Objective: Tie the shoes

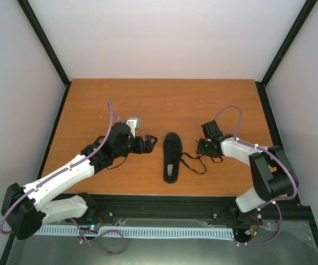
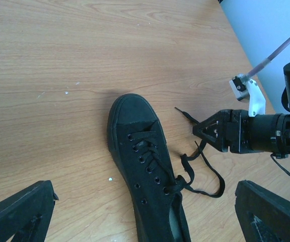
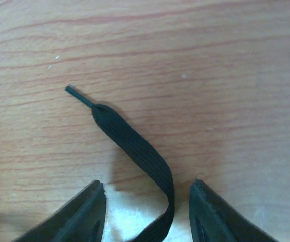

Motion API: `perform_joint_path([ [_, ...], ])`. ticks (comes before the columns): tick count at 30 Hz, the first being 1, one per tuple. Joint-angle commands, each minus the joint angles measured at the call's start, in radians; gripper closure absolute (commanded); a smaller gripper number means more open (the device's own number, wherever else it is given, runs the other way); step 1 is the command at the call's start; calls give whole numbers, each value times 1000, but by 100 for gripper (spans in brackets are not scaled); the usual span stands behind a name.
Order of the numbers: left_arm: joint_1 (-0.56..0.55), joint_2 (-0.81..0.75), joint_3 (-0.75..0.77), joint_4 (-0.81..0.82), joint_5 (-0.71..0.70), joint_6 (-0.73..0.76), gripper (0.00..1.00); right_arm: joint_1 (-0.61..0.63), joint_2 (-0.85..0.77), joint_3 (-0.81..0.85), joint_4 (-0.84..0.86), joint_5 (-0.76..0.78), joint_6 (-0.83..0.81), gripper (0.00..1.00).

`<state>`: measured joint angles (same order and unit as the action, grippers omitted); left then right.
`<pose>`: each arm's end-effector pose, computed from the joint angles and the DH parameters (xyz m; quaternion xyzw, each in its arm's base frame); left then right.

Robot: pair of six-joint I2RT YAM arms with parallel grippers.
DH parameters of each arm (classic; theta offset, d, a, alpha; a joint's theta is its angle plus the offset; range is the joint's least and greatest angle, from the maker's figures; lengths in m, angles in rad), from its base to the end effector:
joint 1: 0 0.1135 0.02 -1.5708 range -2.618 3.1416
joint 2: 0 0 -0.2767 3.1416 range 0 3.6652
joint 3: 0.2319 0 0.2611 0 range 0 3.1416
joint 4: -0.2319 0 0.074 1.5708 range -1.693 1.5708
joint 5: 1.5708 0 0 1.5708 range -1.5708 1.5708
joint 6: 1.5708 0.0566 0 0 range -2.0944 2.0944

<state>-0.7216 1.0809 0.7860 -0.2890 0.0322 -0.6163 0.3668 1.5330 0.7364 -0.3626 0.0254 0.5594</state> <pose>0.1935 -0.1727 0.2692 0.0540 0.8790 -0.3048 0.3627 0.2641 0.0999 0.1306 0.0967 0.9740 0.0802 0.1884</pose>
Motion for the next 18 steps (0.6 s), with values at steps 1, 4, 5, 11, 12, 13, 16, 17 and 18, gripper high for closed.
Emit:
perform_joint_path([
  [1,5,-34,-8,-11,-9,-16,0,-3,36,7,15,13,-9,63],
  [4,5,-41,-7,-20,-19,-15,0,-3,25,9,26,7,-11,89],
  [5,5,-43,-6,-24,-21,-14,0,-4,15,14,31,5,-16,95],
  [11,6,-53,5,-26,-32,-14,0,-3,-111,81,67,-49,-94,97],
  [12,5,-53,6,-25,-32,-16,0,-3,-129,94,75,-66,-105,97],
  [13,5,-52,8,-23,-32,-18,0,-4,-140,107,82,-87,-115,97],
  [16,5,-50,8,-22,-32,-23,0,-3,-154,137,99,-172,-141,97],
  [17,5,-49,7,-21,-32,-23,0,-2,-158,143,102,-199,-149,97],
  [18,5,-50,7,-21,-33,-23,0,-2,-165,145,108,-232,-156,97],
])
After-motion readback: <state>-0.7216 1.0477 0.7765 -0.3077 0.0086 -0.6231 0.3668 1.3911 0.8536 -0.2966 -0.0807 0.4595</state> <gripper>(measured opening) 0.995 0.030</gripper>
